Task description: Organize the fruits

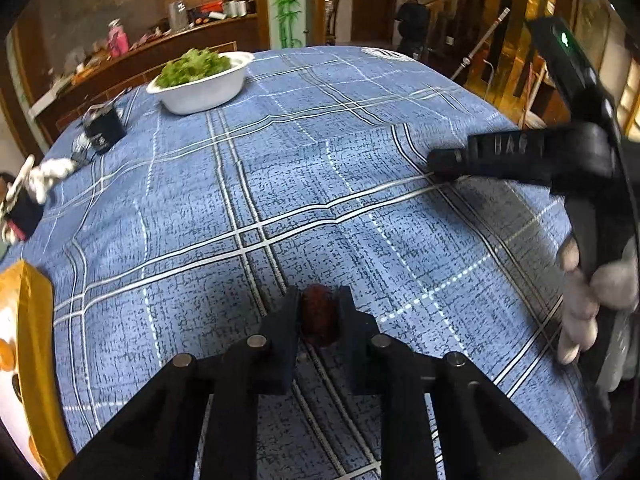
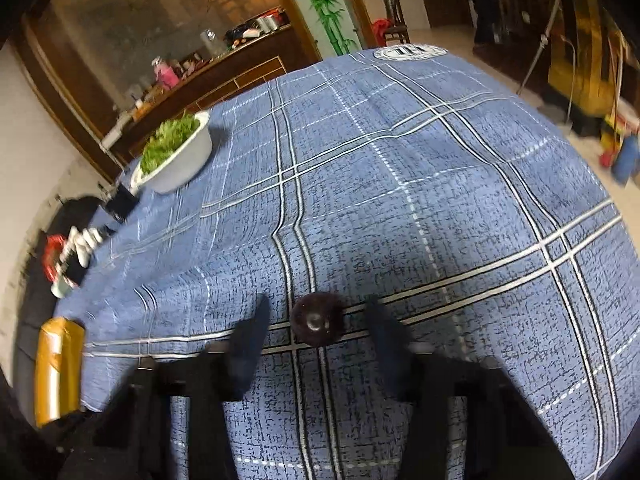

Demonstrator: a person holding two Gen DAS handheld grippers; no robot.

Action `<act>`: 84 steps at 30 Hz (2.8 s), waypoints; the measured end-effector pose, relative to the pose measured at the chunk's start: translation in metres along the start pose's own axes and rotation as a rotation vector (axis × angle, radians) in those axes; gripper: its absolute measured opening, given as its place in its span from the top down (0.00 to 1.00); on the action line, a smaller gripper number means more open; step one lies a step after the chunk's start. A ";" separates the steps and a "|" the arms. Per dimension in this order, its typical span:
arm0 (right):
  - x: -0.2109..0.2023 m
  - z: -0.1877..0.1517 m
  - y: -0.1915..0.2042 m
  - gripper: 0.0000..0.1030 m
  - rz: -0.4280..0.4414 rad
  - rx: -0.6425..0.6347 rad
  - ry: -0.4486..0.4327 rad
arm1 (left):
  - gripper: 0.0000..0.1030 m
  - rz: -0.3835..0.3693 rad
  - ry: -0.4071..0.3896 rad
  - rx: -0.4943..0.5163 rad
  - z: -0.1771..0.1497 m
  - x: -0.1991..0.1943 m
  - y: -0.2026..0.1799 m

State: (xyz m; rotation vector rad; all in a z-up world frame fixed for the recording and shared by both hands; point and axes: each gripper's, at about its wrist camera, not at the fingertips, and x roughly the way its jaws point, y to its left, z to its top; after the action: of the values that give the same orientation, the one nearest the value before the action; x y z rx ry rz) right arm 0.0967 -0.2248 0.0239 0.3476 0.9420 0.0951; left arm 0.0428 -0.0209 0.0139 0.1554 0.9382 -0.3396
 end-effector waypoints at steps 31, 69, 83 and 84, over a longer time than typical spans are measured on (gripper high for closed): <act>-0.092 -0.175 0.296 0.72 0.454 -0.378 0.122 | 0.79 0.199 -0.210 -0.659 -0.180 -0.198 0.250; -0.183 -0.207 0.166 0.28 0.239 -0.127 -0.227 | 0.00 0.463 -0.510 -0.298 -0.155 -0.302 0.062; -0.216 -0.231 0.155 0.15 0.080 -0.183 -0.382 | 0.00 0.414 -0.454 -0.244 -0.154 -0.289 0.013; -0.217 -0.232 0.155 0.15 0.074 -0.190 -0.387 | 0.00 0.409 -0.448 -0.249 -0.154 -0.288 0.015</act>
State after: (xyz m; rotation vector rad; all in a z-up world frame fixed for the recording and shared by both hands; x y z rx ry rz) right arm -0.2067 -0.0707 0.1188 0.2138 0.5321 0.1773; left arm -0.2261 0.0982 0.1568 0.0365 0.4809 0.1214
